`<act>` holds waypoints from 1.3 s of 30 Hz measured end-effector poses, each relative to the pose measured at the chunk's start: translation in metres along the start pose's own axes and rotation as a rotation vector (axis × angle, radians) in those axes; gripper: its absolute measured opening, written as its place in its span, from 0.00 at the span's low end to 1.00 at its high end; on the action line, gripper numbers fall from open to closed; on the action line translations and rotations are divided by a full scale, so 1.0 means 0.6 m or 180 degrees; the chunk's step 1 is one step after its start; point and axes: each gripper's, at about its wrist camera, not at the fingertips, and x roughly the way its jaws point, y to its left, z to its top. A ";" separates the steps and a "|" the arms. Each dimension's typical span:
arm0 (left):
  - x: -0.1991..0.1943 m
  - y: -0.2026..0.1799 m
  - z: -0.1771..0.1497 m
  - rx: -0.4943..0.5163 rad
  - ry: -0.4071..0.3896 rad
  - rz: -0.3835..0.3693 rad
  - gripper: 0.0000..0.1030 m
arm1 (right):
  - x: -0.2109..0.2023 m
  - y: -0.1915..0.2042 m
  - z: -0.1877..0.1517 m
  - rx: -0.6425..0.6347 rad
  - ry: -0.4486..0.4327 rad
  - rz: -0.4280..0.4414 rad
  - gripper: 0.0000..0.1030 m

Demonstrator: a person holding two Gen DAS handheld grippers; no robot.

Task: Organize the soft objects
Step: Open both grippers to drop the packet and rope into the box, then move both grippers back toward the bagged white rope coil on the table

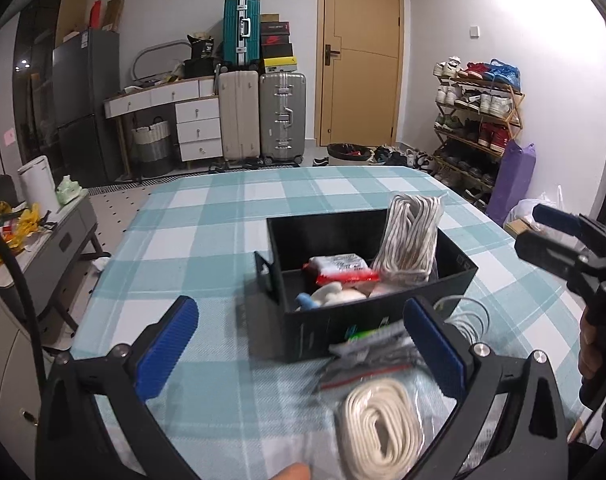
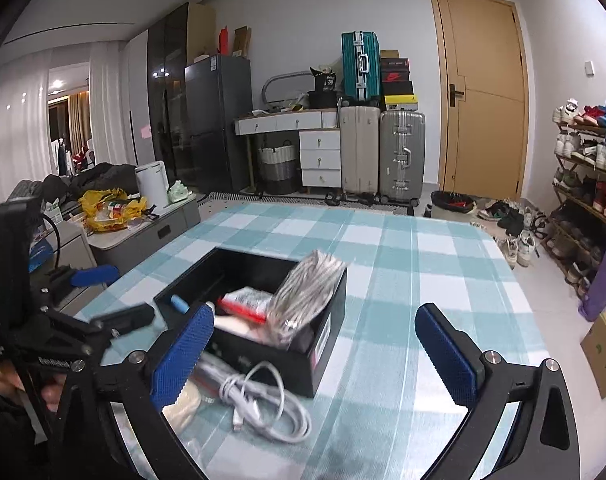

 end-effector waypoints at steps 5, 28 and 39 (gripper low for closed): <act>-0.026 -0.001 -0.016 0.0021 -0.0021 0.0036 1.00 | -0.015 0.008 -0.019 -0.0050 0.0056 0.0041 1.00; 0.013 -0.040 -0.086 0.0174 0.0573 -0.0094 1.00 | -0.003 0.013 -0.081 0.0126 0.0464 0.0195 1.00; 0.040 -0.058 -0.096 0.0204 0.0849 -0.0303 1.00 | 0.014 0.007 -0.089 0.0147 0.0574 0.0153 1.00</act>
